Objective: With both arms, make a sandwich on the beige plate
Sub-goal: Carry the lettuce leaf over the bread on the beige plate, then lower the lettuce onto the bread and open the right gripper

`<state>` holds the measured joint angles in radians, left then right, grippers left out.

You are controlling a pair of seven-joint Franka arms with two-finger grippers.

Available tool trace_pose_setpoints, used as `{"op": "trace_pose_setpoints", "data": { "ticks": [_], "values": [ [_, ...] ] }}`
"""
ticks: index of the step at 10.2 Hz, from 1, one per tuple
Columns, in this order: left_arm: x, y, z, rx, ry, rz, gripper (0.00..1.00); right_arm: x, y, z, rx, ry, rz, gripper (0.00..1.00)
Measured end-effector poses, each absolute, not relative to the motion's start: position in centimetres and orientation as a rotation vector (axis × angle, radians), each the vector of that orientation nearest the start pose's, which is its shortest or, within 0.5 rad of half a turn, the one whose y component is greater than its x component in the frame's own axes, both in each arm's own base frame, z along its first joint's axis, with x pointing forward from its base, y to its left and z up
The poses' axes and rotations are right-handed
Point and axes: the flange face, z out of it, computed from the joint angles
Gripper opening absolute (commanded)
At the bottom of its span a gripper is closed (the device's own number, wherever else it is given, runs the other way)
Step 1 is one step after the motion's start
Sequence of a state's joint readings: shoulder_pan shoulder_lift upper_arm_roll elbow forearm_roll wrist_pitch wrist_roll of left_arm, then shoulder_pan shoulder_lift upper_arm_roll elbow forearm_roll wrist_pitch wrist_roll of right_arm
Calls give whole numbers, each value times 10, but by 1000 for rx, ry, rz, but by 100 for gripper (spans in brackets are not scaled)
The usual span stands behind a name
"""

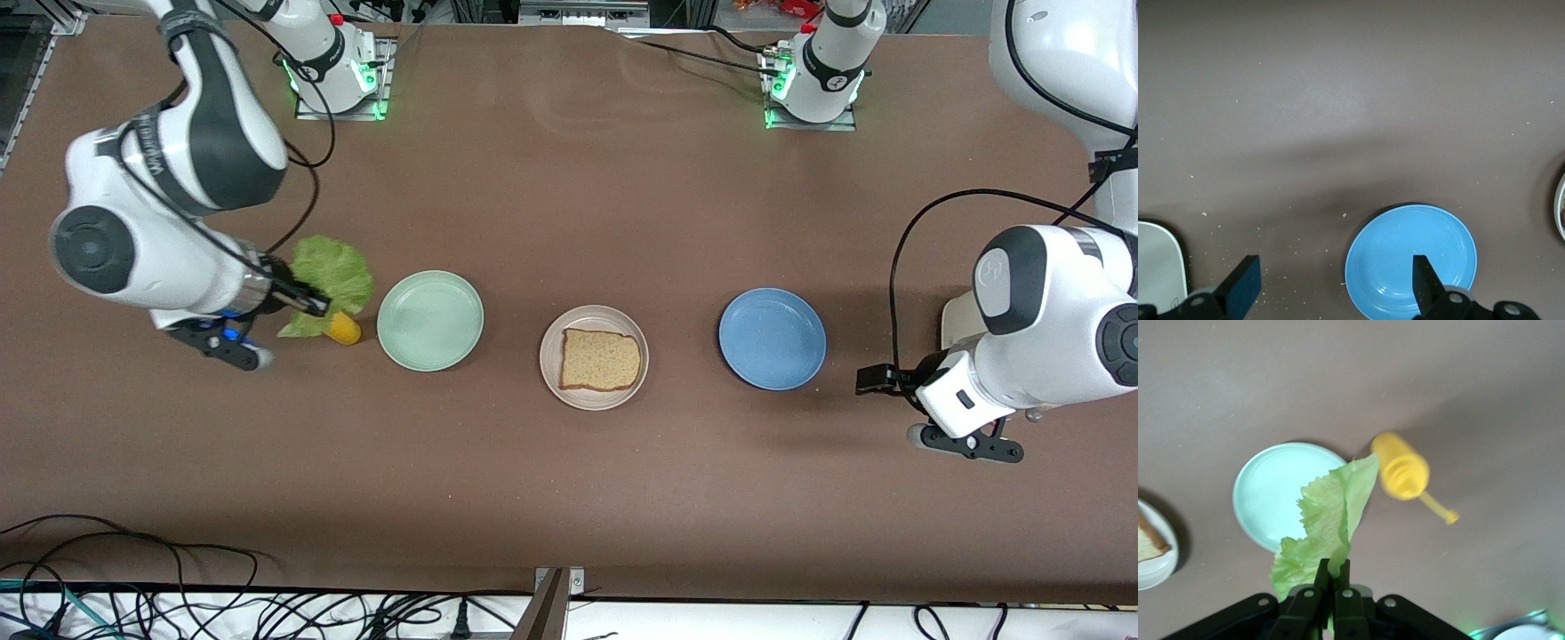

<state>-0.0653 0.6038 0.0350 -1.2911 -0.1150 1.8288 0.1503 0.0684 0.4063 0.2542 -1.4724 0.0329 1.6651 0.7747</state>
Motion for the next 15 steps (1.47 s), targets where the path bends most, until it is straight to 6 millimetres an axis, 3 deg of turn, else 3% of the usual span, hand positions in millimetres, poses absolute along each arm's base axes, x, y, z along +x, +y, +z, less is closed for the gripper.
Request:
{"op": "trace_pose_setpoints", "data": {
  "ticks": [5, 8, 11, 12, 13, 14, 15],
  "values": [
    [717, -36, 391, -3225, 246, 98, 100, 616, 368, 380, -2647, 1201, 141, 0],
    [717, -36, 391, -3225, 246, 98, 100, 614, 430, 357, -2414, 1362, 152, 0],
    [717, -36, 391, -3225, 245, 98, 100, 597, 484, 307, -2285, 1448, 178, 0],
    [717, -35, 392, -3225, 243, 97, 100, 588, 498, 287, -2272, 1444, 181, 10],
    [717, -34, 392, -3225, 241, 97, 100, 582, 508, 271, -2257, 1433, 175, 28],
    [717, -33, 392, -3225, 239, 96, 100, 580, 512, 262, -2240, 1426, 166, 67],
    [717, -33, 392, -3225, 239, 96, 100, 582, 512, 260, -2230, 1427, 160, 73]
  ]
}}
